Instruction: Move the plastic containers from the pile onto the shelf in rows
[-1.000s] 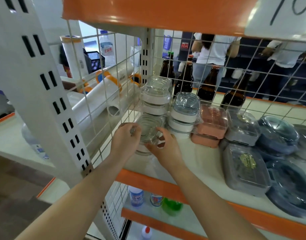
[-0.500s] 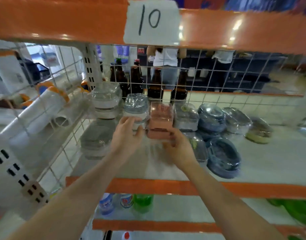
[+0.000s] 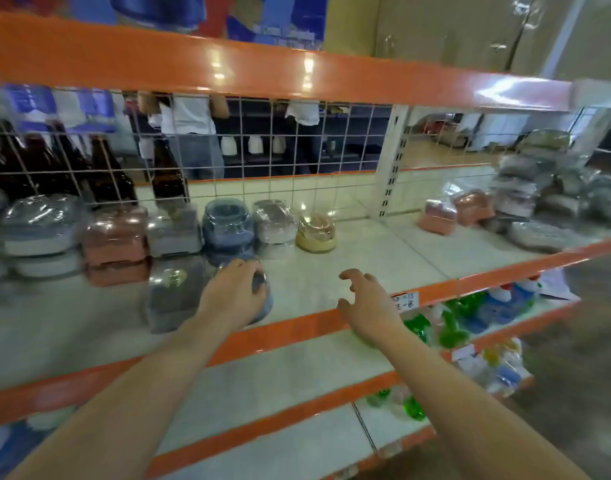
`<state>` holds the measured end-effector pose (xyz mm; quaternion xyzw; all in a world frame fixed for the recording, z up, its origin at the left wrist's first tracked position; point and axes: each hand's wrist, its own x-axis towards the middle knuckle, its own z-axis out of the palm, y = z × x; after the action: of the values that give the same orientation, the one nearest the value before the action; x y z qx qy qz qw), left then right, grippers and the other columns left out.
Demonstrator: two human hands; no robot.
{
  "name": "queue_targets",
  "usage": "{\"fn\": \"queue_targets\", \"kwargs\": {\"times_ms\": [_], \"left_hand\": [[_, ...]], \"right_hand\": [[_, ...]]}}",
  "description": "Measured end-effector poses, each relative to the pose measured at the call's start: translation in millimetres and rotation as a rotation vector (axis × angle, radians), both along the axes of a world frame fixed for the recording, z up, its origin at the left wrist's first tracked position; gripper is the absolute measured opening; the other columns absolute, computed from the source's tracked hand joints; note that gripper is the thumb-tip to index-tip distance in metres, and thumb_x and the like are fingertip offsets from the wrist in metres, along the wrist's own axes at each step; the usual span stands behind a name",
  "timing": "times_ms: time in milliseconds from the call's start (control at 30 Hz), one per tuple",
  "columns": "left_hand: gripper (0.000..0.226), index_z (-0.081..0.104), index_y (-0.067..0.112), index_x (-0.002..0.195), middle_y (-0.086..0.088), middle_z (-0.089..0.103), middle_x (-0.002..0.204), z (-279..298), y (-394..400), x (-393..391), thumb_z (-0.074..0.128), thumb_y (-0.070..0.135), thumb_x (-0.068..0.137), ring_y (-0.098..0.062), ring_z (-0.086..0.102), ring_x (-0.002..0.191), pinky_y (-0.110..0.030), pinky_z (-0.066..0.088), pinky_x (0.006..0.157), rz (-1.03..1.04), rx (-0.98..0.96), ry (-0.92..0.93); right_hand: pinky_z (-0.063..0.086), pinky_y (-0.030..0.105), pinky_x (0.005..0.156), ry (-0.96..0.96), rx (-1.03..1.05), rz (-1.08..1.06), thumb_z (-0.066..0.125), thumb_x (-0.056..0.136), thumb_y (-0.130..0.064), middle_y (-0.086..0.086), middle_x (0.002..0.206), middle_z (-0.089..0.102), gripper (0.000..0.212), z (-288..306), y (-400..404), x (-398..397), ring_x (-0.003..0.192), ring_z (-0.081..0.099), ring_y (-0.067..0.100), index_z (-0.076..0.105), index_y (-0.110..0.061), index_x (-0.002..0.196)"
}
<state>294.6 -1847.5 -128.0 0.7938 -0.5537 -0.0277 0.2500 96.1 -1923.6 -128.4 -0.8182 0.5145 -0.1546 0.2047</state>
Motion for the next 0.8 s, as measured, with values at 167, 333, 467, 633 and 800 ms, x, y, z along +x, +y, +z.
{"fn": "queue_targets", "kwargs": {"times_ms": [167, 333, 467, 633, 800], "left_hand": [[0.031, 0.055, 0.019, 0.122, -0.002, 0.054, 0.123, -6.0, -37.2, -76.5, 0.051, 0.024, 0.092, -0.020, 0.052, 0.112, -0.032, 0.042, 0.092, -0.146, 0.058, 0.015], [0.030, 0.055, 0.021, 0.121, -0.001, 0.055, 0.121, -7.5, -72.0, -136.3, 0.051, 0.027, 0.092, -0.020, 0.052, 0.112, -0.028, 0.041, 0.091, -0.289, 0.179, -0.017], [0.033, 0.054, 0.022, 0.123, -0.002, 0.056, 0.123, -6.2, -101.2, -171.2, 0.052, 0.027, 0.091, -0.021, 0.053, 0.112, -0.029, 0.043, 0.090, -0.353, 0.248, -0.062], [0.033, 0.055, 0.021, 0.124, -0.002, 0.059, 0.121, -8.4, -148.9, -209.7, 0.052, 0.029, 0.091, -0.021, 0.054, 0.110, -0.030, 0.044, 0.089, -0.427, 0.257, -0.062], [0.036, 0.052, 0.019, 0.127, -0.002, 0.056, 0.124, -13.3, -209.6, -240.1, 0.051, 0.030, 0.093, -0.020, 0.053, 0.111, -0.031, 0.044, 0.090, -0.492, 0.263, -0.052]], "right_hand": [[0.044, 0.035, 0.086, 0.168, -0.039, -0.045, 0.051, 0.089, -0.015, 0.011, 0.127, 0.048, 0.047, -1.6, -16.7, -84.4, 0.112, 0.052, 0.031, 0.041, -0.018, 0.136], [0.043, 0.030, 0.082, 0.226, 0.009, -0.116, 0.052, 0.089, -0.016, 0.012, 0.127, 0.049, 0.045, -3.6, -32.5, -152.0, 0.110, 0.054, 0.030, 0.043, -0.014, 0.134], [0.043, 0.030, 0.083, 0.186, 0.031, -0.230, 0.054, 0.089, -0.016, 0.010, 0.130, 0.049, 0.048, -6.3, -48.0, -193.0, 0.112, 0.054, 0.027, 0.043, -0.016, 0.135], [0.045, 0.033, 0.082, 0.160, 0.039, -0.320, 0.055, 0.090, -0.019, 0.010, 0.127, 0.051, 0.044, -12.4, -75.9, -229.1, 0.110, 0.054, 0.028, 0.046, -0.015, 0.133], [0.037, 0.026, 0.068, 0.158, 0.031, -0.383, 0.055, 0.089, -0.016, 0.011, 0.121, 0.053, 0.046, -10.6, -129.2, -253.5, 0.101, 0.056, 0.028, 0.043, -0.015, 0.134]]}}
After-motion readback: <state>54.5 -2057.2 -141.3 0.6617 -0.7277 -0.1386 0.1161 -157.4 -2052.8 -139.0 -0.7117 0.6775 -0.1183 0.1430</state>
